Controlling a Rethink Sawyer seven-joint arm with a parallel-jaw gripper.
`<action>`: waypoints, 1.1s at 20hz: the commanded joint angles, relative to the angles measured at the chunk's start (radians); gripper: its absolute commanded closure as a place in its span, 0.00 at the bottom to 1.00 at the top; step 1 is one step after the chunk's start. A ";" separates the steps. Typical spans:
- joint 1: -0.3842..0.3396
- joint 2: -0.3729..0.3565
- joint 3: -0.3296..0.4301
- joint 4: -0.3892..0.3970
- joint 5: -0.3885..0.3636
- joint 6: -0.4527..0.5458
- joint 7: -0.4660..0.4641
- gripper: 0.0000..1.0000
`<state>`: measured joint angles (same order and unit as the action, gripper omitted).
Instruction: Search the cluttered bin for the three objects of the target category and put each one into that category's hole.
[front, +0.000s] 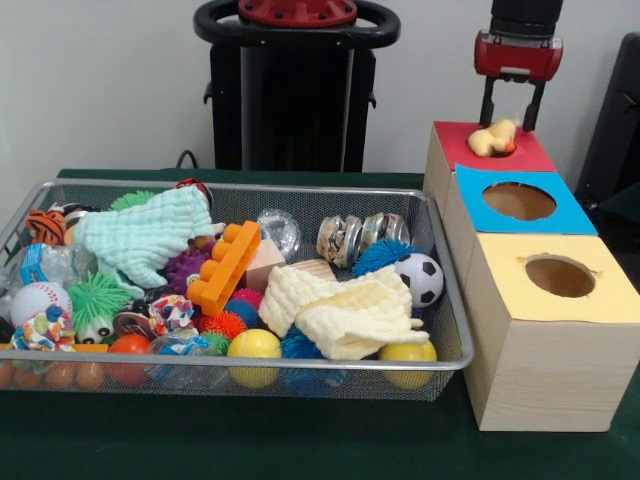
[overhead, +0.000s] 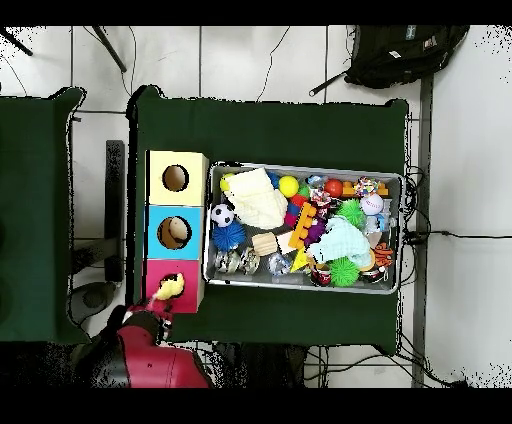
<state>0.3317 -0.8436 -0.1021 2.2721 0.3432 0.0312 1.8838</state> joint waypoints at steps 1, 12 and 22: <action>-0.007 0.035 0.079 -0.008 0.021 0.020 0.209 0.00; -0.022 0.014 0.083 0.010 0.010 0.016 0.204 0.00; -0.010 0.009 0.017 0.000 0.008 -0.017 0.203 0.00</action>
<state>0.3345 -0.8439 -0.0884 2.2721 0.3432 0.0312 1.8838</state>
